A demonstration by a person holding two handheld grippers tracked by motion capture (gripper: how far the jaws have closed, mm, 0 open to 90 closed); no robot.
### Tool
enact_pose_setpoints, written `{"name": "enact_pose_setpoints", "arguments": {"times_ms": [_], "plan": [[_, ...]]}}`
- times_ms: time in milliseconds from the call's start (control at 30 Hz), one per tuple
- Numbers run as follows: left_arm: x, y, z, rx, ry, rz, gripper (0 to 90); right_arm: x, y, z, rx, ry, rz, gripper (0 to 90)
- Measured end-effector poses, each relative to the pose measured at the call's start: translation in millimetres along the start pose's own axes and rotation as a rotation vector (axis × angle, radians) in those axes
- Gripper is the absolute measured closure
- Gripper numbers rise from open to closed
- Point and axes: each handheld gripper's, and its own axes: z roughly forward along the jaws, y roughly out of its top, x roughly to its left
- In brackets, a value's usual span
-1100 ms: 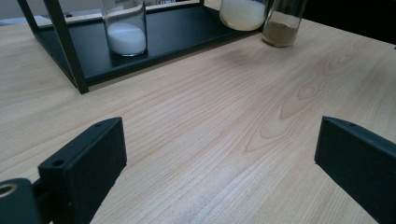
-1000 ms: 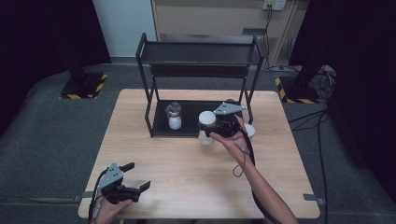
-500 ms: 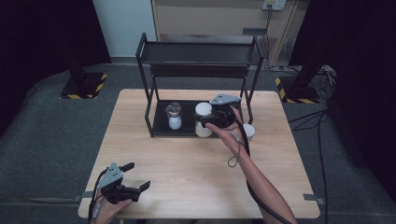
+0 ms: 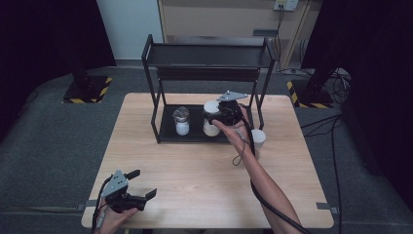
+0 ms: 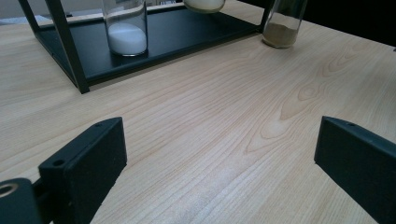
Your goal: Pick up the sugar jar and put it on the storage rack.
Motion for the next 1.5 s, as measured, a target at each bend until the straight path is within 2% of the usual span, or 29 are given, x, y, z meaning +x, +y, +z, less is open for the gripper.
{"name": "enact_pose_setpoints", "arguments": {"times_ms": [367,633,1500], "plan": [[0.3,-0.1,0.1,0.000,-0.001,0.001,1.4,2.4,-0.8,16.4,-0.005,-0.036,-0.001,33.6],[0.6,-0.5,-0.1,-0.002,-0.001,0.001,1.4,3.9,-6.9,29.1,-0.006,-0.060,0.033,33.6],[0.9,-1.0,0.0,-0.004,-0.003,0.001,1.5,-1.2,-20.9,52.1,0.027,-0.070,0.058,33.5]]}}
